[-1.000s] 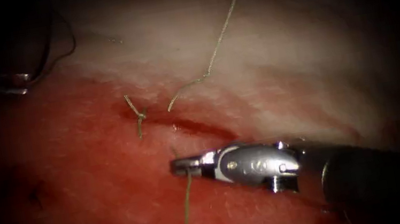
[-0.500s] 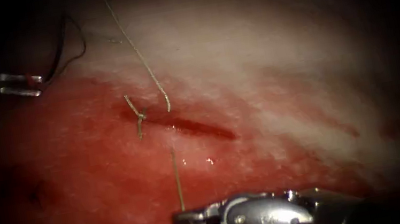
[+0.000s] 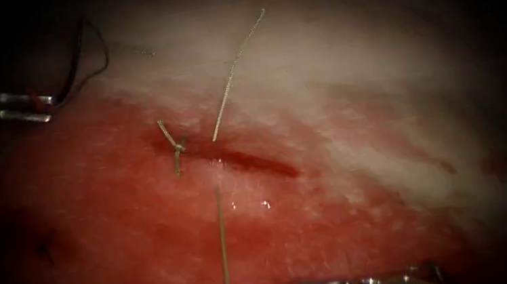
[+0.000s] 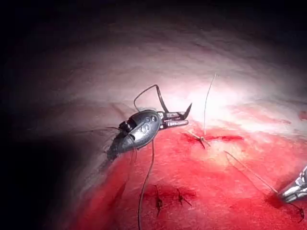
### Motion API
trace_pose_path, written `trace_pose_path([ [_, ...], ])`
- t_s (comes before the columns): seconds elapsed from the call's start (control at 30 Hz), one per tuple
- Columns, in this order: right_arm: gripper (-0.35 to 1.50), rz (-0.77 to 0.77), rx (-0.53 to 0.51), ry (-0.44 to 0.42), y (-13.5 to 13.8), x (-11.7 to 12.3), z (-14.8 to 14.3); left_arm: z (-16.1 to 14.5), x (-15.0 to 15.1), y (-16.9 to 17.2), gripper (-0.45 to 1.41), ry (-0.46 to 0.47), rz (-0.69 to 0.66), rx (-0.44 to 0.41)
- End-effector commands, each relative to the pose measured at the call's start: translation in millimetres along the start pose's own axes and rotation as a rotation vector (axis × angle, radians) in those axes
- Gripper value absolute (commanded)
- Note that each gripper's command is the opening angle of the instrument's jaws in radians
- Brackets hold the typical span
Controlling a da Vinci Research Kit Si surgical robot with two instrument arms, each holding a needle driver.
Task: Wound Closure
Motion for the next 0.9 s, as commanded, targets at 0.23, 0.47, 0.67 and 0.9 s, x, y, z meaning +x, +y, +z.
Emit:
trace_pose_path([
  [0.23, -0.35, -0.004, 0.021, 0.011, -0.9, 0.4, 1.0, 0.5, -0.7, -0.4, -0.45, 0.002, -0.004, -0.001],
  [0.47, 0.58, -0.003, -0.007, 0.046, -0.3, 0.0, 1.0, 0.2, -1.3, -0.9, -0.45, 0.006, -0.007, -0.007],
  [0.67, 0.88, 0.004, -0.029, 0.057, 0.8, -0.4, 0.8, 0.1, -1.9, -1.1, -0.45, 0.009, -0.014, -0.01],
  [0.9, 0.93, -0.032, -0.121, 0.081, 6.4, -2.0, 0.9, 0.3, -1.9, -1.1, -0.45, 0.008, -0.014, -0.008],
])
